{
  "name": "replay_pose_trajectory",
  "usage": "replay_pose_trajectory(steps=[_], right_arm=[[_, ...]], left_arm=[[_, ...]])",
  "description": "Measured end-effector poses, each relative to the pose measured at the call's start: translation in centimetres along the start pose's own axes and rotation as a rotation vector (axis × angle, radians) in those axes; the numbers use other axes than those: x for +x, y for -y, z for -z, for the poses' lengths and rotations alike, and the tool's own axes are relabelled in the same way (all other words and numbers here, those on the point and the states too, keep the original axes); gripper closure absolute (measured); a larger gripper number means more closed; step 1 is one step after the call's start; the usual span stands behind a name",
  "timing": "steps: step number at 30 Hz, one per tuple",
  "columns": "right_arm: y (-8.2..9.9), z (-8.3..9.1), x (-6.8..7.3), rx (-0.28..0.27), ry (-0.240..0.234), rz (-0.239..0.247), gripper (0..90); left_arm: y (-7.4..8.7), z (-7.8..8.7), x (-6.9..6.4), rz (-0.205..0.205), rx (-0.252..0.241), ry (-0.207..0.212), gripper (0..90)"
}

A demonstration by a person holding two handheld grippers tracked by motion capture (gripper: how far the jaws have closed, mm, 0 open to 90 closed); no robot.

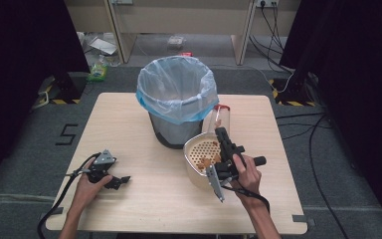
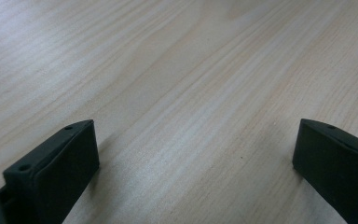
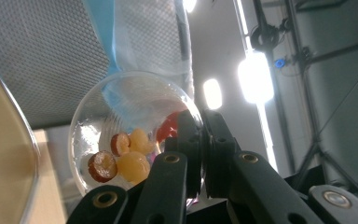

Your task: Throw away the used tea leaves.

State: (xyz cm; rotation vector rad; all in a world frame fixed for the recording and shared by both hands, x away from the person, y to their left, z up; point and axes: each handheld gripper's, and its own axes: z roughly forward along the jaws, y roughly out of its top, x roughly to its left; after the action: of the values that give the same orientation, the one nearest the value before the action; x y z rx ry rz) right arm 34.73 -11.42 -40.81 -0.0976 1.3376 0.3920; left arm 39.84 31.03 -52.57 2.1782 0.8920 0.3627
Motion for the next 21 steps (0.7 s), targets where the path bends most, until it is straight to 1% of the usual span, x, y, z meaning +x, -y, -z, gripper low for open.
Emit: replay_pose_trajectory(steps=[1,2,3,4,5,6,7,8,9,10,11,12,13,14,15,19,20,21], right_arm=[[0.22,-0.25,0.05,0.018,-0.006,-0.009,87.5],[0.29,-0.22,-0.03,0.015,-0.015,-0.030,87.5],[0.29,-0.22,-0.03,0.015,-0.015,-0.030,87.5],[0.17,-0.13,0.00,0.003,-0.010,-0.010,87.5],[0.20,-0.17,-0.01,0.005,-0.014,-0.023,87.5],[0.18,-0.14,0.01,0.002,-0.003,-0.010,87.5],[0.11,0.03,-0.17,-0.012,0.008,-0.026,87.5],[0.11,0.03,-0.17,-0.012,0.008,-0.026,87.5],[0.05,0.25,-0.43,-0.035,0.033,-0.040,87.6],[0.26,-0.04,-0.49,-0.020,0.031,-0.022,87.5],[0.58,-0.28,-0.21,0.006,0.017,-0.037,87.5],[0.58,-0.28,-0.21,0.006,0.017,-0.037,87.5],[0.27,-0.13,-0.24,-0.011,0.016,-0.011,87.5],[0.09,-0.14,-0.26,-0.009,0.012,-0.004,87.5],[0.09,-0.27,-0.19,-0.004,0.011,-0.017,87.5],[0.27,-0.59,0.11,0.009,-0.013,-0.019,87.5],[0.38,-0.69,0.19,0.009,-0.020,-0.025,87.5],[0.46,-0.71,0.24,0.016,-0.027,-0.042,87.5]], left_arm=[[0.00,0.00,0.00,0.000,0.000,0.000,0.0],[0.00,0.00,0.00,0.000,0.000,0.000,0.0],[0.00,0.00,0.00,0.000,0.000,0.000,0.0],[0.00,0.00,0.00,0.000,0.000,0.000,0.0],[0.00,0.00,0.00,0.000,0.000,0.000,0.0],[0.00,0.00,0.00,0.000,0.000,0.000,0.0],[0.00,0.00,0.00,0.000,0.000,0.000,0.0],[0.00,0.00,0.00,0.000,0.000,0.000,0.0],[0.00,0.00,-0.01,0.001,0.000,0.001,0.0],[0.00,0.00,0.00,-0.001,0.000,0.000,0.0],[0.00,0.00,0.00,0.000,0.000,0.000,0.0],[0.01,0.00,-0.01,0.001,0.000,0.001,0.0],[0.00,0.00,-0.01,0.001,0.000,0.001,0.0],[0.00,0.00,-0.01,0.001,0.000,0.001,0.0],[0.00,0.00,-0.01,0.001,0.000,0.001,0.0],[0.00,0.00,0.00,0.000,0.000,0.000,0.0],[0.00,0.00,0.00,0.000,0.000,0.000,0.0],[0.00,0.00,0.00,0.000,0.000,0.000,0.0]])
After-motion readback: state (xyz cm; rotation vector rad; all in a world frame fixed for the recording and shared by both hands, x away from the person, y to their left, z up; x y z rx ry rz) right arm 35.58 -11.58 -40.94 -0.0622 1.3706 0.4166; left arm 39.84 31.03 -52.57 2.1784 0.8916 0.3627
